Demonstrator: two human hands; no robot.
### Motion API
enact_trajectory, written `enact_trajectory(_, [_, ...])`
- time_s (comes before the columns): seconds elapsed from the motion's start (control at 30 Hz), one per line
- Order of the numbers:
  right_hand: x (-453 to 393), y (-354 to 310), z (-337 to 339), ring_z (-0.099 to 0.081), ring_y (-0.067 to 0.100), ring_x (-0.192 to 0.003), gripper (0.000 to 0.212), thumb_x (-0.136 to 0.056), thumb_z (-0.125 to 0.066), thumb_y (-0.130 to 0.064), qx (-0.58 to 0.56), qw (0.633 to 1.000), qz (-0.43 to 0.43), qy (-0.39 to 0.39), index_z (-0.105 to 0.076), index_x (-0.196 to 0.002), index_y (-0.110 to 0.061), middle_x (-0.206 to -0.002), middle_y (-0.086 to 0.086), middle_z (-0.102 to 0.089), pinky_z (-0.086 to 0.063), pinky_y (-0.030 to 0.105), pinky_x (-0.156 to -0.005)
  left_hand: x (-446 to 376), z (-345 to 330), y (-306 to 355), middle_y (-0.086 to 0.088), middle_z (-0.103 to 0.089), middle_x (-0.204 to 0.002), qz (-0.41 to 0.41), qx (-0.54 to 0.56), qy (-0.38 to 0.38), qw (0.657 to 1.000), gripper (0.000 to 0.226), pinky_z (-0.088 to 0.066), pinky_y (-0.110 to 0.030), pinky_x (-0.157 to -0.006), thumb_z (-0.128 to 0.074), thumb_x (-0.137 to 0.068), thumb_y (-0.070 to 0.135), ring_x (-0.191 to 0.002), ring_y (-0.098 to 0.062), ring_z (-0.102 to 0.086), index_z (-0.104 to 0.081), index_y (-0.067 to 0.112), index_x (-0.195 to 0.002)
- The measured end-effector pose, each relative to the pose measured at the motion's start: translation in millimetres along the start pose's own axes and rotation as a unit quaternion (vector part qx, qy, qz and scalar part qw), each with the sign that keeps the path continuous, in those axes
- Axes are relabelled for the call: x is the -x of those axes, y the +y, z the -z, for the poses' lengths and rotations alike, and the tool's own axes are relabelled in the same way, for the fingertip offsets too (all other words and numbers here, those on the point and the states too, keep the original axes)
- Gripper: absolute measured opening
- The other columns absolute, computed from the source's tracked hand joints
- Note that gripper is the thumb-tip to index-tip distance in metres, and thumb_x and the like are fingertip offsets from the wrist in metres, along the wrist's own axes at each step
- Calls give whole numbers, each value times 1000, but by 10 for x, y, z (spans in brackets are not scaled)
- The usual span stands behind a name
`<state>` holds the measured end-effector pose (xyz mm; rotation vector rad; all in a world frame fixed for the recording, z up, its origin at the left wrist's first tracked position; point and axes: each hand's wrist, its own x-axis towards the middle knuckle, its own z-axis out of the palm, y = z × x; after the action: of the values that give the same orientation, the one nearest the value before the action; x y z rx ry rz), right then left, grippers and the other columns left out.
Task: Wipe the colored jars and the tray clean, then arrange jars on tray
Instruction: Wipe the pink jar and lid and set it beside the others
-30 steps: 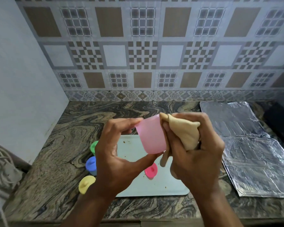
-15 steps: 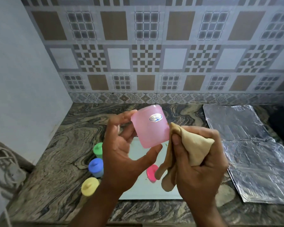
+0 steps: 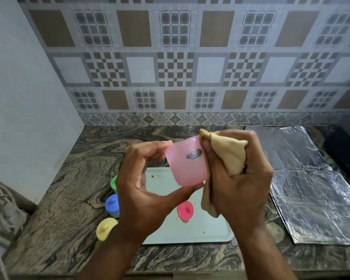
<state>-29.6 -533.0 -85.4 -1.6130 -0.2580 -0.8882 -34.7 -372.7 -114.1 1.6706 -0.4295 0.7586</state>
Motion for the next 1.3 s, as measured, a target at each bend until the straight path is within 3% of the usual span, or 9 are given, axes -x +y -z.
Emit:
enact_trajectory(0.1, [-76,76,1,-73,9,-78,15,-91,-81,-10,-33,998,-45,-9,-66,-93,-6,-87,-11,-74,-55,25,-69,38,-18,25,-9,-66,-123,51,57,2,997,75,-54,-38,-98,-99,-60,23,-118,-29,-68,-56,16,-121])
enact_trajectory(0.23, [63,76,1,-66,-2,-69,13,-92,-74,-1,-126,989,-76,29,-62,-96,-4,-82,-9,-71,-51,13,-66,33,-49,26,13,-67,-120,102,125,27,987,74,-57,-38,-92,-93,-60,16,-114,-20,-70,-49,23,-120])
enact_trajectory(0.37, [254,-23,-9,-66,-4,-68,13,-91,-72,-10,-116,992,-38,38,-61,-99,-10,-87,-18,-72,-51,11,-63,35,-71,21,0,-59,-131,105,166,26,980,79,-58,-49,-96,-88,-65,7,-120,-28,-68,-52,34,-130])
enact_trajectory(0.5, [316,-70,-22,-67,-11,-64,18,-89,-72,-1,-91,995,-9,31,-58,-100,-5,-87,-27,-71,-49,5,-59,41,-71,2,-1,-61,-137,95,148,-2,984,73,-54,-48,-101,-88,-69,8,-127,-31,-63,-51,26,-129])
enact_trajectory(0.63, [305,8,30,-72,-1,-75,19,-88,-76,-13,-66,997,-22,45,-61,-100,-15,-93,-18,-75,-55,12,-66,52,-30,-59,-9,-60,-136,59,20,-18,998,74,-53,-61,-97,-94,-71,25,-124,-38,-61,-55,18,-133])
enact_trajectory(0.87, [223,3,63,-72,13,-70,23,-91,-82,-25,21,1000,23,-1,-62,-101,-32,-89,-3,-74,-55,26,-59,-34,55,-6,3,-61,-126,-10,-101,-58,993,72,-57,-48,-93,-96,-71,23,-117,-28,-65,-60,25,-133])
enact_trajectory(1.03, [63,5,33,-71,13,-71,18,-90,-83,-18,-5,1000,-10,-8,-65,-95,-19,-85,-4,-74,-55,28,-60,-38,70,-14,7,-63,-126,-14,-76,-65,995,69,-57,-51,-91,-96,-72,29,-116,-29,-66,-61,24,-130])
enact_trajectory(1.2, [5,123,-25,-63,2,-67,15,-91,-78,-9,-105,985,-139,-3,-64,-89,-6,-76,-10,-70,-51,17,-63,66,35,-103,-12,-65,-131,67,35,-35,997,73,-55,-49,-99,-97,-70,19,-120,-38,-66,-56,18,-130])
enact_trajectory(1.3, [108,149,2,-60,2,-66,14,-92,-76,-14,-134,979,-155,14,-63,-91,-9,-76,-11,-67,-49,16,-62,80,31,-112,-13,-65,-132,115,89,-17,989,72,-56,-59,-99,-94,-68,16,-122,-39,-66,-53,19,-127])
